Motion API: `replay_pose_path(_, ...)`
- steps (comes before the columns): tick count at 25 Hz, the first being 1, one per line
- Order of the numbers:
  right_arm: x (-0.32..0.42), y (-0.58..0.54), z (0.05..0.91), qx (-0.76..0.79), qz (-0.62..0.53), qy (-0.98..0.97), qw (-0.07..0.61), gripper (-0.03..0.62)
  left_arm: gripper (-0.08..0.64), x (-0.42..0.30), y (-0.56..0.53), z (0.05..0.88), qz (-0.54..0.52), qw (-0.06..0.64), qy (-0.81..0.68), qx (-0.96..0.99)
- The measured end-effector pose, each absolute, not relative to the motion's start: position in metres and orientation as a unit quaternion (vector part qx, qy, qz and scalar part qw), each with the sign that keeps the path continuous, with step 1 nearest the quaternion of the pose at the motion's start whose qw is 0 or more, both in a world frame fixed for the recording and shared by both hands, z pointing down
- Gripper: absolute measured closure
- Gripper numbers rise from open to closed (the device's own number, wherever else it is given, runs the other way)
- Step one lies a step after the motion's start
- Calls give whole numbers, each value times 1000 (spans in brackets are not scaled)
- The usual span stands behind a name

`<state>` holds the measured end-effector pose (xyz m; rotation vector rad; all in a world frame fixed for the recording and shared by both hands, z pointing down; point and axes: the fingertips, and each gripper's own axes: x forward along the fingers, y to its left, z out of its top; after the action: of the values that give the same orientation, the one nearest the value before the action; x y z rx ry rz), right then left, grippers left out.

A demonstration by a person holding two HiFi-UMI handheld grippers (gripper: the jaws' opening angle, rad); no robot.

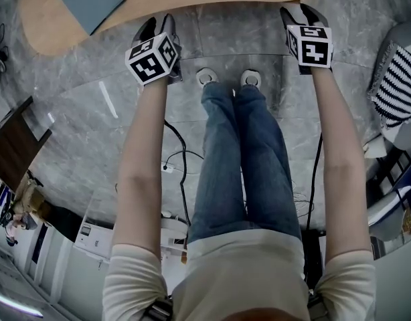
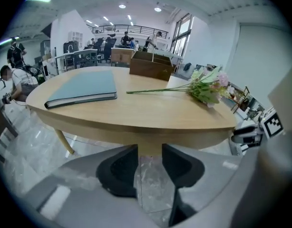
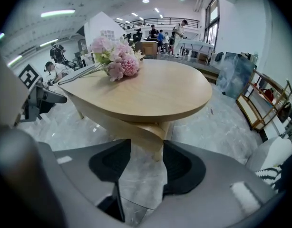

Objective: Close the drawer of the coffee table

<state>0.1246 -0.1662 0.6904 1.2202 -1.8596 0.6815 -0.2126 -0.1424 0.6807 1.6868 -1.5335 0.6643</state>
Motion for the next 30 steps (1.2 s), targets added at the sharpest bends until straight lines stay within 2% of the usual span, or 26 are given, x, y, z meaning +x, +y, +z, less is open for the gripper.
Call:
replay_pose_path(3,118,-154,679,478,273,-741,383,437,476,-202,-133,669,233,378,-600,665)
replay_pose_path(6,103,-138,666,455,267,-761,377,482,531,-190,-122,656,217,380,-599,671)
replay_pose_path(9,92,-127,645,451,253,-775,364,591,558,-174,-112,640,208,374,-591,684)
replay_pose_path(16,73,-115,576,474,253,-789,298,592,558,-148,-101,589,188,354,-580,709)
replay_pose_path(30,56,-63,431,470,269,-818,196,592,558,-117,-45,464,134,374,-580,711)
